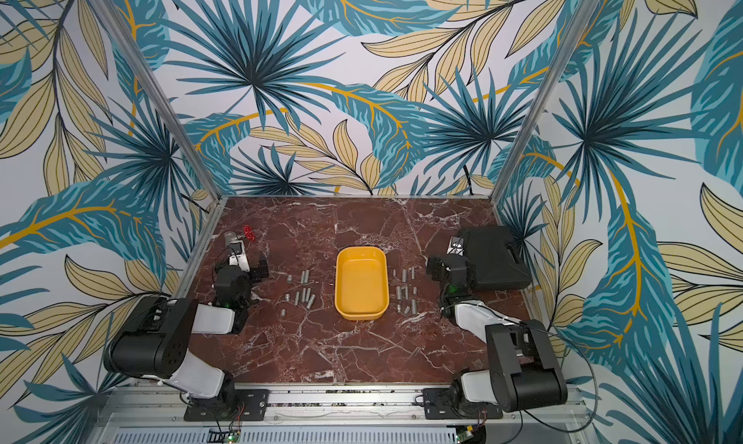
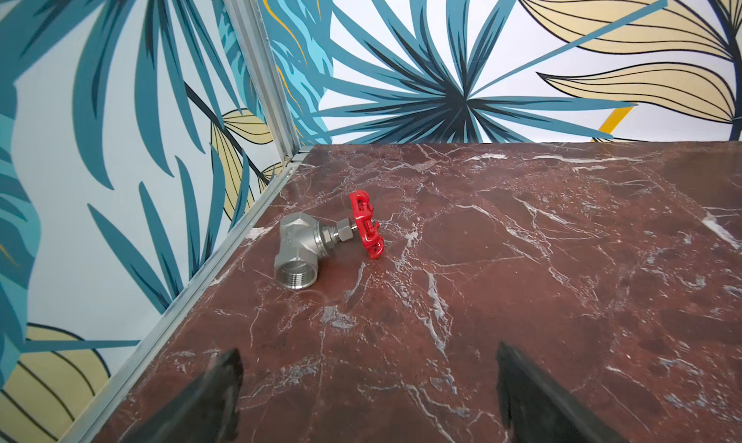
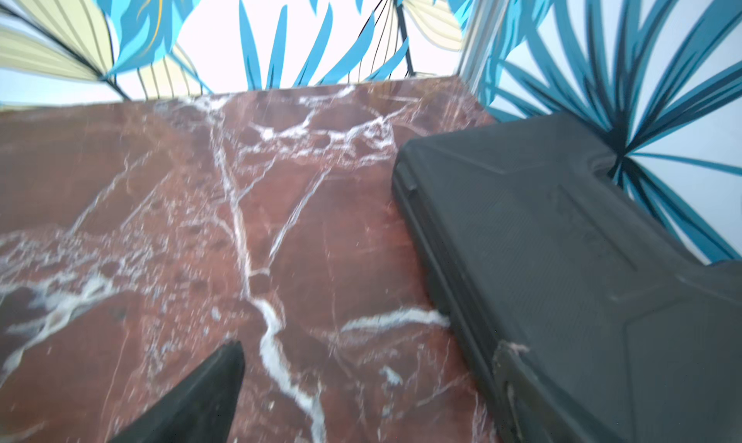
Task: Take out the socket from the storage box
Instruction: Reset both arms
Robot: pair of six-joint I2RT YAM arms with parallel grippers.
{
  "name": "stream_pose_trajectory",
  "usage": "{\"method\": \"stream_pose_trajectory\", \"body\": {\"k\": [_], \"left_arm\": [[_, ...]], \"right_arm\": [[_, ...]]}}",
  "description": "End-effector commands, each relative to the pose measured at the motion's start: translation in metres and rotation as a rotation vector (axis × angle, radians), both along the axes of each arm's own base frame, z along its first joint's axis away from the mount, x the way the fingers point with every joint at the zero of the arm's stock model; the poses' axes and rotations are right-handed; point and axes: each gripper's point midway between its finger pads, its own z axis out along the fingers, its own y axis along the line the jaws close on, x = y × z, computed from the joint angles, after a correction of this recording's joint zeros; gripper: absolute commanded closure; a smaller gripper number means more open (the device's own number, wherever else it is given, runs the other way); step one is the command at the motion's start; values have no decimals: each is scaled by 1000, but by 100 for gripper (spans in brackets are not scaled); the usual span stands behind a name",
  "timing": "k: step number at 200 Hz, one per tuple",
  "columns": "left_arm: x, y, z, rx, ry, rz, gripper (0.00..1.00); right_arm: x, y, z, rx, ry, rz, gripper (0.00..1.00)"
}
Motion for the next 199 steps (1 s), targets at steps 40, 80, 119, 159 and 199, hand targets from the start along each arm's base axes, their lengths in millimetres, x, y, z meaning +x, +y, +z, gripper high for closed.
{"method": "stream_pose_trajectory", "body": {"k": [40, 80, 119, 159, 199], "left_arm": [[10, -7, 5, -61, -17, -78, 0], [10, -6, 5, -59, -14, -75, 0], [10, -8, 5, -57, -15, -82, 0], [10, -8, 5, -58, -14, -82, 0], [10, -8, 5, -57, -14, -82, 0]], "right_arm": [[6, 5, -7, 23, -84, 67, 0], [6, 5, -7, 23, -86, 67, 0], [5, 5, -7, 21, -85, 68, 0], [5, 5, -7, 20, -85, 69, 0], [5, 5, -7, 21, -85, 69, 0]]}}
